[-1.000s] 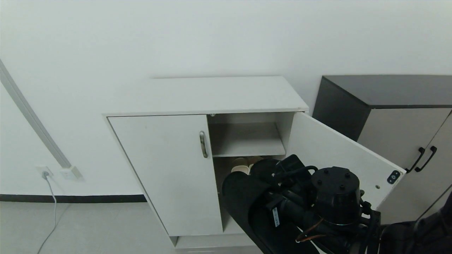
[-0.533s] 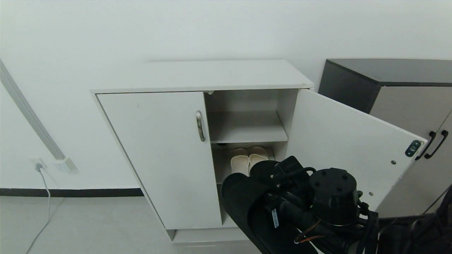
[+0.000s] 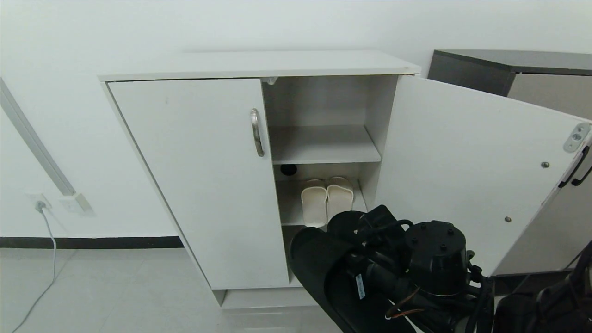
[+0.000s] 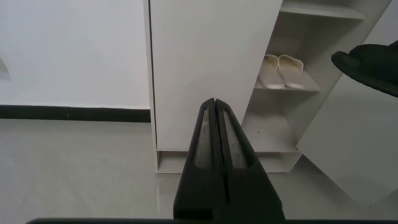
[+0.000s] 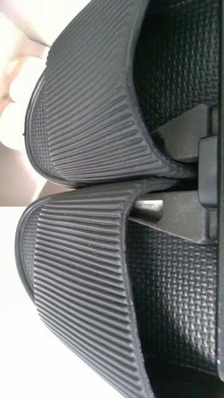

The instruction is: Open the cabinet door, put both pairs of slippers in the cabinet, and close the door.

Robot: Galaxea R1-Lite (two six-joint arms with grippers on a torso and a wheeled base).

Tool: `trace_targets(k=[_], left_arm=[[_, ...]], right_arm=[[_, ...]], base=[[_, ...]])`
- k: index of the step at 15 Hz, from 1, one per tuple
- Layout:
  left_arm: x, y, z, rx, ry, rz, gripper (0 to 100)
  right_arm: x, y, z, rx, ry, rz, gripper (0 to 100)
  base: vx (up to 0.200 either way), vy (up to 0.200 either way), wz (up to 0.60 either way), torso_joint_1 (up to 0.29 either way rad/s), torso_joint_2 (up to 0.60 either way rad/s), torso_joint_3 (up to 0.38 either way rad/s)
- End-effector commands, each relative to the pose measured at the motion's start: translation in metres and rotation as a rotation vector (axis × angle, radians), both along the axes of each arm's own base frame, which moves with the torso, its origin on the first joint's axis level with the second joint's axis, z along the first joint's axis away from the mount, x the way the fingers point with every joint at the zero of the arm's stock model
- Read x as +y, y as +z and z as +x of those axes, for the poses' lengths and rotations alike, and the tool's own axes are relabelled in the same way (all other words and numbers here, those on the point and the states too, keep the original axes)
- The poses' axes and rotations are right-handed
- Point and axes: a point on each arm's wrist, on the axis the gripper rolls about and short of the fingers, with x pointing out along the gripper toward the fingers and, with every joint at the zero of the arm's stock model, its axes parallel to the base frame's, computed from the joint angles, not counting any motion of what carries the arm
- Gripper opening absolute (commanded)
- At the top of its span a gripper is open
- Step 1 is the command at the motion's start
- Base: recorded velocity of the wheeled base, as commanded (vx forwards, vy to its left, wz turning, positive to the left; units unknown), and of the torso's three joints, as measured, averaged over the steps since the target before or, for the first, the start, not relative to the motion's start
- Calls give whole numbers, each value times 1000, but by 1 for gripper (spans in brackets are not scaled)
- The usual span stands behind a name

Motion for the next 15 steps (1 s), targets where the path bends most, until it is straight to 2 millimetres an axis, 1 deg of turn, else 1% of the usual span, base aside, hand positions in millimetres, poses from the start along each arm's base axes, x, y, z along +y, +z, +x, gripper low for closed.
trace_targets(k=[1,3,4,5,6,8,10,13,15], left_arm=[[0,0,0,-1,0,0,0],[0,0,0,1,0,0,0],[0,0,0,1,0,0,0],[0,0,0,1,0,0,0],[0,0,0,1,0,0,0],[0,0,0,1,0,0,0],[0,0,0,1,2,1,0],[0,0,0,2,0,0,0],[0,0,0,1,0,0,0]], right_arm=[[1,-5,2,10,-3,-10,0],[5,-11,6,0,-9,-5,0],[11,-12,10,-20,-39,-11,0],[21,-12,18,-40,-127,-13,0],[37,-11,32,-35,-222,18,0],[43,-6,39,25,-323,3,0],[55,9,44,58,-439,17,0],[75,46,46,21,-502,53,0],[80,66,49,-2,-536,70,0]], base=[[0,0,0,-22,432,427],[0,0,0,-2,190,195],[0,0,0,2,95,71],[0,0,0,-2,51,46],[0,0,0,0,0,0],[0,0,0,0,0,0],[0,0,0,0,0,0],[0,0,0,0,0,0],[0,0,0,0,0,0]])
